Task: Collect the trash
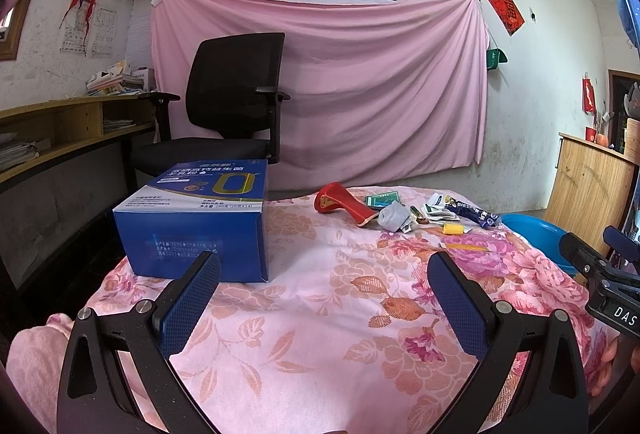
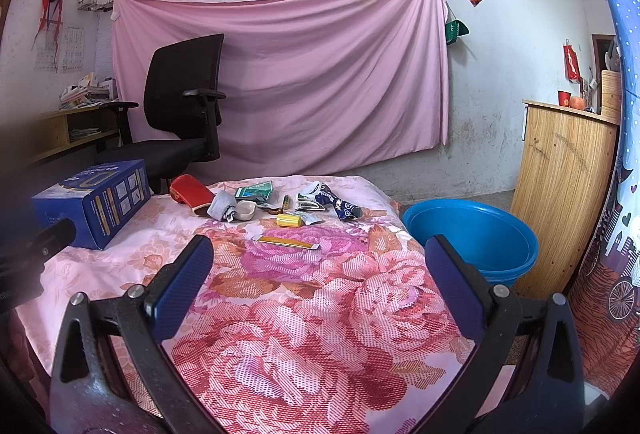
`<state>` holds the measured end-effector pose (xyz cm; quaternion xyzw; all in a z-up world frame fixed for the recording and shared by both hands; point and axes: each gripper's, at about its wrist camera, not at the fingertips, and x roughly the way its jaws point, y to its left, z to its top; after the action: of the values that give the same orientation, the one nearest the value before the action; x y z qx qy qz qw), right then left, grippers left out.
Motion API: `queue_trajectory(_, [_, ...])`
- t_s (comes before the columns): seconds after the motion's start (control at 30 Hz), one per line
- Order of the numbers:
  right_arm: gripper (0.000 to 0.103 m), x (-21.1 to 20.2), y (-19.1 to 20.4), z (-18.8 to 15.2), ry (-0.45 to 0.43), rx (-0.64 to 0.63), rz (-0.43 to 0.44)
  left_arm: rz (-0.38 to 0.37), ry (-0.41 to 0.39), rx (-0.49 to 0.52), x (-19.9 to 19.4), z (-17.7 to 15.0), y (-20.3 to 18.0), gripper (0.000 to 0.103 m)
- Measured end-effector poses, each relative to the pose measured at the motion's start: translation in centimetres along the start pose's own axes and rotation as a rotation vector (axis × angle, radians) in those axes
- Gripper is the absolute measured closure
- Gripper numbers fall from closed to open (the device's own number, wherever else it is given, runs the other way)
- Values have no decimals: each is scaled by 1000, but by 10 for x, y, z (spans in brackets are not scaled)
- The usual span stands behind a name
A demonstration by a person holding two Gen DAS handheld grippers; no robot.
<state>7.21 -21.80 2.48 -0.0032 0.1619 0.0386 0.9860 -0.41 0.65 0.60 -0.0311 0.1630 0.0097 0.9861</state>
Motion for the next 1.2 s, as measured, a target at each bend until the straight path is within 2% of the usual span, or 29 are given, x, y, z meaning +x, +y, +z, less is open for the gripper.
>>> queue_trajectory(0.83, [0,4,7,2,7,6,10,-3,21,-1,8,-3,1,2])
queue_trajectory(1.2, [0,11,-5,16,-9,17,51,-51,-15,14,29,29,-3,2])
